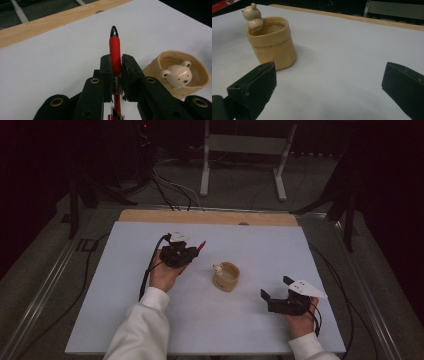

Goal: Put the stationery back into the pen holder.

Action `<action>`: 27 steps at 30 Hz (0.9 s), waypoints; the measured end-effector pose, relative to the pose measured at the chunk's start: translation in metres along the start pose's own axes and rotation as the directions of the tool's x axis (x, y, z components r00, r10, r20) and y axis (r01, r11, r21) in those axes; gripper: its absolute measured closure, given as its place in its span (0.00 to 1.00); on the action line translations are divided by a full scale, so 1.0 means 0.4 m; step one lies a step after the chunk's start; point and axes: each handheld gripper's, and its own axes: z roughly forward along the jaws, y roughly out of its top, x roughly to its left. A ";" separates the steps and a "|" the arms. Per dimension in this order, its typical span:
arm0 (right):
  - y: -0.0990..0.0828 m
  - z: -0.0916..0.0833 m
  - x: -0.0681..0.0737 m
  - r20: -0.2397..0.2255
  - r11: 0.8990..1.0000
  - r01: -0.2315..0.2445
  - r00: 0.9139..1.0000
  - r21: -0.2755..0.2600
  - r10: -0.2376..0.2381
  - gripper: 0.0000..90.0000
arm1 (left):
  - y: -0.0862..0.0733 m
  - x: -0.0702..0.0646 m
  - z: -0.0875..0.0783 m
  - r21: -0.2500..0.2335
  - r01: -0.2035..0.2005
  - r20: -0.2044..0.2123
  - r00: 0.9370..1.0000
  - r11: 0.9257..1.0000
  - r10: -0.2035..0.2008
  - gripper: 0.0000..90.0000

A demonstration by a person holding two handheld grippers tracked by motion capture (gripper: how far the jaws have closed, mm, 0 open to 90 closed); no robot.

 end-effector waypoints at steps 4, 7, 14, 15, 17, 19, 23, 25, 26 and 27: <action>0.000 0.000 0.001 -0.002 1.000 0.000 1.000 0.001 0.000 0.00 | 0.010 -0.006 0.000 -0.005 -0.004 0.003 1.000 1.000 0.004 0.89; 0.000 0.000 0.000 -0.002 1.000 -0.001 1.000 0.001 0.001 0.00 | 0.018 -0.013 0.000 -0.009 -0.010 0.009 1.000 1.000 0.010 0.89; 0.000 0.000 0.000 -0.002 1.000 0.000 1.000 0.001 0.000 0.00 | 0.042 -0.029 -0.004 -0.027 -0.025 0.023 0.999 0.999 0.025 0.89; 0.000 0.000 0.000 -0.001 1.000 0.001 1.000 0.001 -0.001 0.00 | 0.045 -0.031 -0.005 -0.028 -0.027 0.026 0.999 0.999 0.028 0.89; 0.000 0.000 0.000 -0.001 1.000 0.000 1.000 0.000 0.000 0.00 | 0.050 -0.036 -0.005 -0.034 -0.029 0.035 0.999 0.999 0.030 0.89; 0.000 0.000 0.000 -0.001 1.000 0.000 1.000 0.000 0.000 0.00 | 0.056 -0.042 -0.004 -0.039 -0.038 0.043 0.998 0.999 0.039 0.89; 0.000 0.000 0.000 -0.001 1.000 0.000 1.000 0.001 0.000 0.00 | 0.065 -0.051 -0.002 -0.044 -0.043 0.051 0.998 0.998 0.045 0.89; 0.000 0.000 0.000 -0.002 1.000 0.000 1.000 0.001 0.000 0.00 | 0.073 -0.058 0.001 -0.044 -0.052 0.056 0.997 0.998 0.054 0.89; 0.000 0.001 0.000 -0.002 1.000 0.001 1.000 0.002 -0.001 0.00 | 0.076 -0.061 0.003 -0.043 -0.054 0.057 0.997 0.998 0.057 0.89; 0.000 0.001 0.000 -0.002 1.000 0.002 1.000 0.002 -0.002 0.00 | 0.079 -0.063 0.004 -0.043 -0.056 0.060 0.996 0.998 0.059 0.89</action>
